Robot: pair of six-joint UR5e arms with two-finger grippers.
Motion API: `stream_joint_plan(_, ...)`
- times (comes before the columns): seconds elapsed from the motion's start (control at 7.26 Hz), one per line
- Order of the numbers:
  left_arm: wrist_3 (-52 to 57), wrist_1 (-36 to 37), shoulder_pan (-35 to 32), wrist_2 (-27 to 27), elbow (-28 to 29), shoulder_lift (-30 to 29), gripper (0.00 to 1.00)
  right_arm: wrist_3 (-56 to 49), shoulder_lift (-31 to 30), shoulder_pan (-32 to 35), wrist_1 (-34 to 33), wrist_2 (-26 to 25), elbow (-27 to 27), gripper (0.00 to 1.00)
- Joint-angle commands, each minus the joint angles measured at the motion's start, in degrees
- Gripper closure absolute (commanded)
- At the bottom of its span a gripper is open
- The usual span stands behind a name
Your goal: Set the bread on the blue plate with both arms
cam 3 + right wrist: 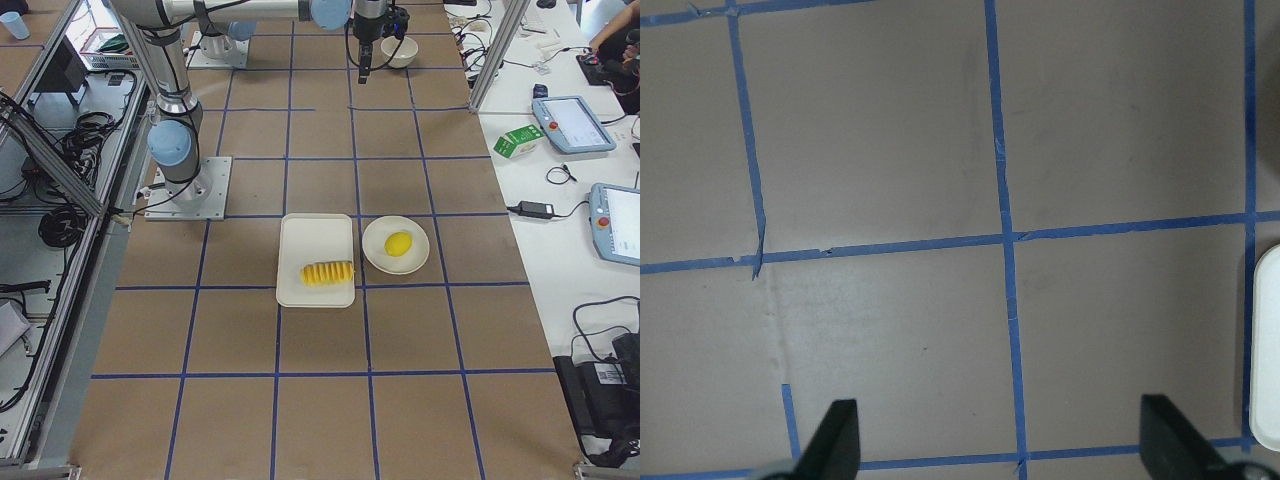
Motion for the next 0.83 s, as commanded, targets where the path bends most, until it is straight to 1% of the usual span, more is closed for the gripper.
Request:
stream_joint_plan(0.0,0.0,0.2,0.0,0.5,0.0,-1.5,0.11,0.0,0.0,0.0,0.0,0.0,0.0,0.0)
stream_joint_plan(0.14,-0.1,0.0,0.0,1.1,0.1,-1.5,0.46,0.0,0.0,0.0,0.0,0.0,0.0,0.0)
stream_joint_plan(0.28,0.0,-0.6,0.0,2.2,0.1,-1.2,0.86,0.0,0.0,0.0,0.0,0.0,0.0,0.0)
stream_joint_plan(0.41,0.0,-0.7,0.0,2.2,0.1,-1.1,0.93,0.0,0.0,0.0,0.0,0.0,0.0,0.0)
stream_joint_plan(0.55,0.0,-0.8,0.0,2.3,0.1,-1.2,0.93,0.0,0.0,0.0,0.0,0.0,0.0,0.0)
stream_joint_plan(0.69,0.0,-1.2,0.1,2.3,0.1,-1.2,1.0,0.0,0.0,0.0,0.0,0.0,0.0,0.0)
